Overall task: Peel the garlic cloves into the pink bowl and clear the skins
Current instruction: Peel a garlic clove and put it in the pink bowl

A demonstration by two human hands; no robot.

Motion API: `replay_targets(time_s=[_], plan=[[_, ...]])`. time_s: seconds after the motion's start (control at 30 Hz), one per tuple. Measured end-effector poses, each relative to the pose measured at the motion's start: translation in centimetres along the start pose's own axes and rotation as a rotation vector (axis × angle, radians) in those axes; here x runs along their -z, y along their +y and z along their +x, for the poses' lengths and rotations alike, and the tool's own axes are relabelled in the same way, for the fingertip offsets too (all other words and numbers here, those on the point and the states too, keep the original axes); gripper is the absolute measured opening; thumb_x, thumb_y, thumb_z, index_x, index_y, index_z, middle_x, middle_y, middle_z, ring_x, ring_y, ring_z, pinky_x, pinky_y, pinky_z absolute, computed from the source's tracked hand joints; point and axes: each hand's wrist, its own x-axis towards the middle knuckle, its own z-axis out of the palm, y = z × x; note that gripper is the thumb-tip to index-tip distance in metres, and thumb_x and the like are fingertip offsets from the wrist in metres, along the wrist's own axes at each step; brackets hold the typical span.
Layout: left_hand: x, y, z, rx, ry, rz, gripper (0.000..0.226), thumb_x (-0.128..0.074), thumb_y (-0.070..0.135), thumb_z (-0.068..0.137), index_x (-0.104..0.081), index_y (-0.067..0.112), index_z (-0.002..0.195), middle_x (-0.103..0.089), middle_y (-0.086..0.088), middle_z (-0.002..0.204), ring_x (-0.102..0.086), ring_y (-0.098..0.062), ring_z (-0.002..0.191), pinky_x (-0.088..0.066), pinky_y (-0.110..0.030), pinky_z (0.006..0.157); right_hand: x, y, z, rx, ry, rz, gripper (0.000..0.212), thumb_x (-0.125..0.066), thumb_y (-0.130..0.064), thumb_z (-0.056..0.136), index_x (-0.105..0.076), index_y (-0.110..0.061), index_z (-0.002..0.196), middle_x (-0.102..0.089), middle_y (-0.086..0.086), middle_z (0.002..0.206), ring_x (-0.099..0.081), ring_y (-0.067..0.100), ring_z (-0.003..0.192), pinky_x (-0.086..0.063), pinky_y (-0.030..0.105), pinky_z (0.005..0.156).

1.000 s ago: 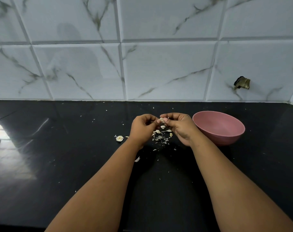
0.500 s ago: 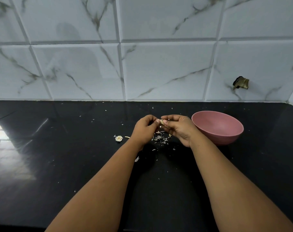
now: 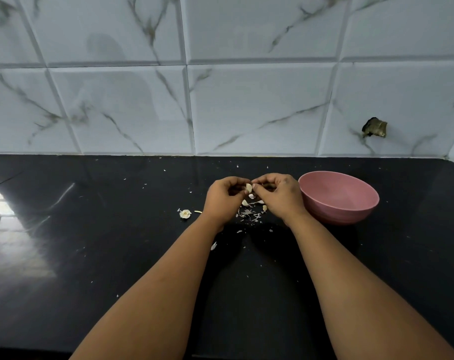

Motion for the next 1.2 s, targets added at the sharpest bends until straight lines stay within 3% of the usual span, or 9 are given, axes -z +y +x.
replay_targets(time_s=[0.13,0.3,0.6,0.8,0.9,0.97,1.03,1.13,1.2], plan=[[0.08,0.10,-0.02,-0.008,0.042,0.024,0.017,-0.070,0.004,0.088,-0.073,0.013,0.102,-0.073,-0.002,0.089,-0.070,-0.014,0.084,-0.058,-0.028,0.082,-0.35,-0.11,-0.24,0.041,-0.007,-0.044,0.004,-0.078,-0.021,0.078,-0.076,-0.023,0.076,-0.070,-0.012,0.064,-0.065,-0.003,0.060,-0.050,0.010,0.061],[0.10,0.19,-0.13,-0.079,0.046,0.113,0.015,-0.071,0.008,0.085,-0.074,0.018,0.096,-0.071,0.007,0.080,-0.066,0.000,0.073,-0.054,-0.014,0.071,-0.19,-0.15,-0.19,0.070,-0.007,-0.142,0.006,-0.077,-0.025,0.078,-0.077,-0.021,0.073,-0.065,-0.015,0.057,-0.059,-0.008,0.055,-0.042,0.005,0.053],[0.10,-0.17,0.01,-0.041,0.007,0.096,0.015,-0.073,0.012,0.086,-0.076,0.015,0.101,-0.074,0.005,0.085,-0.070,-0.005,0.082,-0.054,-0.015,0.074,-0.24,0.24,-0.12,0.084,-0.028,-0.189,0.014,-0.076,-0.023,0.078,-0.071,-0.023,0.064,-0.059,-0.013,0.047,-0.053,-0.006,0.046,-0.037,0.006,0.047],[-0.03,-0.01,-0.07,0.031,-0.003,-0.029,0.013,-0.071,0.010,0.086,-0.075,0.016,0.097,-0.074,-0.004,0.085,-0.067,-0.013,0.078,-0.058,-0.031,0.077,-0.42,0.54,0.18,0.019,-0.019,-0.129,0.017,-0.075,-0.025,0.079,-0.067,-0.024,0.064,-0.065,-0.010,0.055,-0.056,-0.002,0.049,-0.042,0.011,0.051],[-0.18,0.16,-0.21,0.070,-0.025,-0.124,0.016,-0.072,0.006,0.085,-0.073,0.012,0.100,-0.072,-0.010,0.090,-0.068,-0.018,0.082,-0.059,-0.035,0.081,-0.79,0.50,0.36,-0.041,-0.041,-0.151,0.014,-0.065,-0.021,0.085,-0.067,-0.020,0.071,-0.063,-0.007,0.062,-0.055,0.005,0.058,-0.042,0.021,0.059],[-0.18,0.14,-0.19,0.075,-0.008,-0.140,0.018,-0.073,0.002,0.084,-0.073,0.011,0.100,-0.071,-0.008,0.088,-0.067,-0.017,0.081,-0.059,-0.035,0.082,-0.86,0.41,0.55,-0.091,-0.075,-0.143,0.023,-0.054,-0.019,0.091,-0.065,-0.018,0.071,-0.064,-0.004,0.066,-0.058,0.012,0.064,-0.045,0.026,0.066],[-0.05,0.07,-0.08,0.087,0.024,-0.139,0.020,-0.074,0.002,0.083,-0.073,0.013,0.100,-0.069,-0.004,0.087,-0.066,-0.016,0.082,-0.059,-0.036,0.084,-0.64,0.32,0.58,-0.115,-0.073,-0.085,0.035,-0.050,-0.022,0.096,-0.062,-0.019,0.064,-0.064,-0.004,0.060,-0.060,0.009,0.058,-0.049,0.029,0.066],[0.07,0.10,-0.05,0.109,0.044,-0.173,0.024,-0.078,0.004,0.080,-0.071,0.011,0.102,-0.069,-0.005,0.089,-0.067,-0.018,0.087,-0.058,-0.037,0.087,-0.15,0.50,0.47,-0.053,0.002,-0.110,0.025,-0.070,-0.029,0.087,-0.065,-0.018,0.065,-0.066,-0.003,0.060,-0.059,0.007,0.055,-0.049,0.024,0.058],[0.07,0.19,-0.11,0.104,0.054,-0.180,0.025,-0.080,0.005,0.078,-0.071,0.010,0.101,-0.070,-0.004,0.088,-0.067,-0.017,0.085,-0.059,-0.035,0.085,-0.01,0.36,0.38,-0.029,0.048,0.008,0.015,-0.080,-0.018,0.077,-0.067,-0.019,0.071,-0.066,-0.003,0.066,-0.057,0.003,0.056,-0.048,0.018,0.055]])
